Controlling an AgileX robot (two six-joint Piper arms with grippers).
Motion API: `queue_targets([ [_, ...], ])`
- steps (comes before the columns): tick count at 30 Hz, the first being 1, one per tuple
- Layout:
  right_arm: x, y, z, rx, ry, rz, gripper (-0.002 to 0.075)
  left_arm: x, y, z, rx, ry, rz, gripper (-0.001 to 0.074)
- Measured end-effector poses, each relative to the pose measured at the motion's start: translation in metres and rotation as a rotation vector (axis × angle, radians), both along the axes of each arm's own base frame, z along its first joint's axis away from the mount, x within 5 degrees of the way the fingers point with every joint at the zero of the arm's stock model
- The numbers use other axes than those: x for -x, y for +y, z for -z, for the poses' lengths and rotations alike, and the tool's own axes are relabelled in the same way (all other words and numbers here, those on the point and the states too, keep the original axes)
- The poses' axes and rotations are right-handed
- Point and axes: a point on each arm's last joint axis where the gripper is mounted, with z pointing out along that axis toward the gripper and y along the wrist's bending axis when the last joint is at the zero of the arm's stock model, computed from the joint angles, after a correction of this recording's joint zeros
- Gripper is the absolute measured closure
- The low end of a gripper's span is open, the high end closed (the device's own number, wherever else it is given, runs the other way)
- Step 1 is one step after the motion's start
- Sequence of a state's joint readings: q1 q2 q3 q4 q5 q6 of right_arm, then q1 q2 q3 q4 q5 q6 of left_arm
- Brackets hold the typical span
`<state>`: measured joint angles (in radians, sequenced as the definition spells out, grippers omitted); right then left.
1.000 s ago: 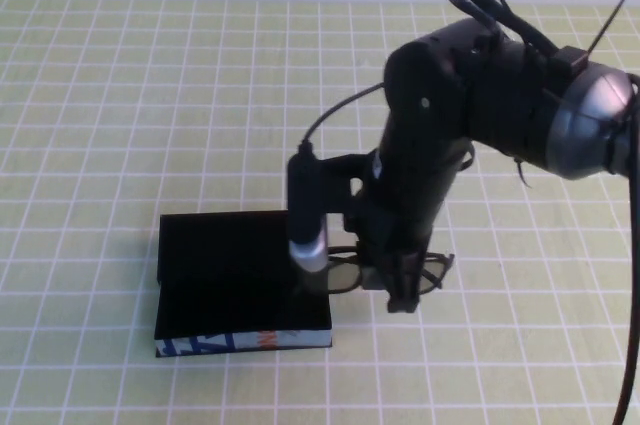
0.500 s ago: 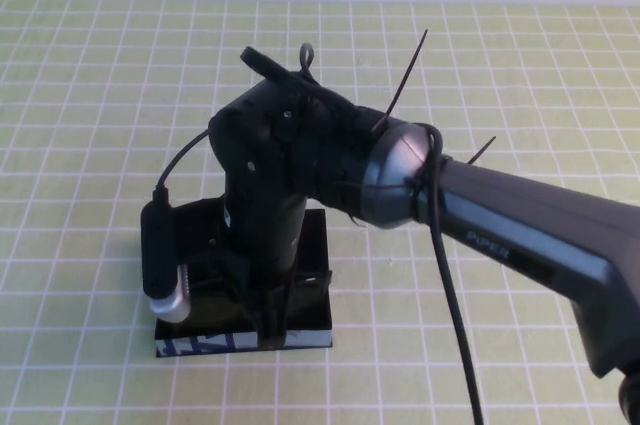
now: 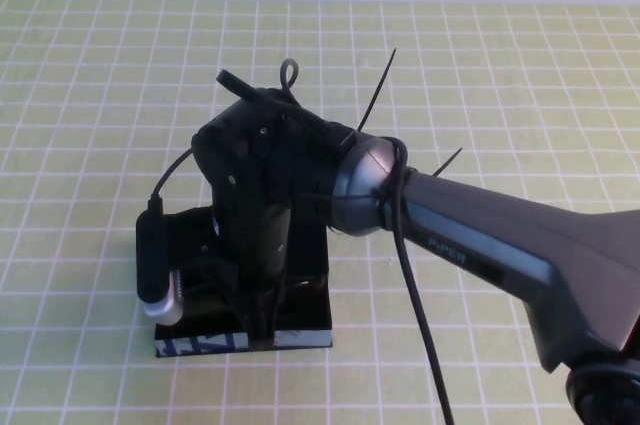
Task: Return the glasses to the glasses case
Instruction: Place the glasses in the glasses case
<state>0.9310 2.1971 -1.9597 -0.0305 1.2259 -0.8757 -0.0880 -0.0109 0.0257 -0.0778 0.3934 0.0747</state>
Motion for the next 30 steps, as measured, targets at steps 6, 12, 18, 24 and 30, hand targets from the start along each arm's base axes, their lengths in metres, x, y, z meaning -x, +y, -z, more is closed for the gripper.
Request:
queue_targets([
  [6,-0.001,0.002,0.007,0.010,0.011,0.018,0.0659,0.000,0.000,0.000,0.000,0.000,0.000,0.0738],
  [12,-0.003,0.002,0.011,0.013,0.018,0.042,0.0659,0.000,0.000,0.000,0.000,0.000,0.000,0.0738],
  [18,-0.005,0.002,0.017,0.020,0.030,0.050,0.0659,0.000,0.000,0.000,0.000,0.000,0.000,0.0738],
  [24,-0.006,0.001,0.017,0.014,0.037,0.056,0.0659,0.000,0.000,0.000,0.000,0.000,0.000,0.0738],
  [30,-0.006,0.002,0.017,0.005,0.051,0.060,0.0636,0.000,0.000,0.000,0.000,0.000,0.000,0.0738],
])
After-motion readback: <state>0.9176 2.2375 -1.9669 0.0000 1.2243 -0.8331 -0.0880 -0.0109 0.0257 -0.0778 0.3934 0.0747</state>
